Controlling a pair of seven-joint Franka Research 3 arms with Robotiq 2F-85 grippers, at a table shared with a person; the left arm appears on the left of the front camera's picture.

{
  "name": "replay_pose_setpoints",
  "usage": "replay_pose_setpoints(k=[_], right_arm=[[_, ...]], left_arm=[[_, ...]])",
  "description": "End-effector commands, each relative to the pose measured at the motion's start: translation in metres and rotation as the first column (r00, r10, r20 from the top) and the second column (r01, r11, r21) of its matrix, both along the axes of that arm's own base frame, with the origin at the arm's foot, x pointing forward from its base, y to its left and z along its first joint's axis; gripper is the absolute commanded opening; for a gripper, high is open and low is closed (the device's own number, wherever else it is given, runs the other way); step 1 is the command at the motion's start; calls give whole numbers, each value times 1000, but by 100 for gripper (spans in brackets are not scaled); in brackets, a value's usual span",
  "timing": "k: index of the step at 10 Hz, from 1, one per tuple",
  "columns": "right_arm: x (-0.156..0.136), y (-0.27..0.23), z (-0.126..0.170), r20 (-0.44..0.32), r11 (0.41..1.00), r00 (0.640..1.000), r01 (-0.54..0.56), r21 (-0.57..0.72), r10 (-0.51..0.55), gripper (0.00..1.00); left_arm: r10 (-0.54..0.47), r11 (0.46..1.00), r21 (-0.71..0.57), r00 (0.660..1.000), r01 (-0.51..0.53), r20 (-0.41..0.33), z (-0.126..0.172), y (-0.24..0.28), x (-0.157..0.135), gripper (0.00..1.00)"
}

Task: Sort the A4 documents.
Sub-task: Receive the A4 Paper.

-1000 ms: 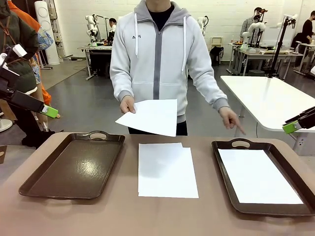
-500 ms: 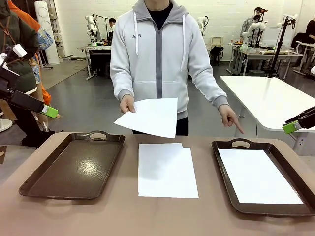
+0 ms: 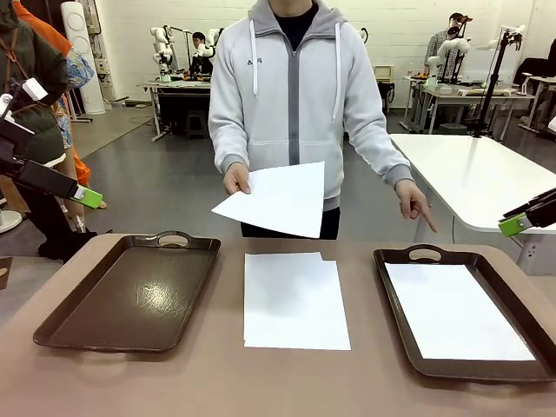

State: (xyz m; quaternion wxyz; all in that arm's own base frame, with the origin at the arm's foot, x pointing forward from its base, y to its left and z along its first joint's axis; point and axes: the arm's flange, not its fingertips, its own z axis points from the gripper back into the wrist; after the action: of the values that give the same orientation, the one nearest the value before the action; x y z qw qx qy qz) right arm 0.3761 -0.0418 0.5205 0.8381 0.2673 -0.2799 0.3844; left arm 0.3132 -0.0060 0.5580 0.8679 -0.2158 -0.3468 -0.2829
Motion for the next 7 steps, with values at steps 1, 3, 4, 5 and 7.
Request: replay_pose_setpoints(k=[1,3,4,5,7], right_arm=[[-1,0,0,-2,1000,1000,-6,-6,6,100],[14,12,-12,-73,1000,997,16,24,-14,100],[26,25,-23,-136,997,991,32,65,-23,100],[37,38,-31,-180,993,983,51,106,-32,100],[59,66,-45,-290,972,956,103,213,-38,100]], left_arm=[[-11,1000,-7,1000,11,3,0,1,0,100],[-11,1000,-7,1000,11,3,0,1,0,100],[-11,1000,-7,1000,11,3,0,1,0,100],[-11,1000,-7,1000,11,3,0,1,0,100],[-11,1000,-7,1000,11,3,0,1,0,100]])
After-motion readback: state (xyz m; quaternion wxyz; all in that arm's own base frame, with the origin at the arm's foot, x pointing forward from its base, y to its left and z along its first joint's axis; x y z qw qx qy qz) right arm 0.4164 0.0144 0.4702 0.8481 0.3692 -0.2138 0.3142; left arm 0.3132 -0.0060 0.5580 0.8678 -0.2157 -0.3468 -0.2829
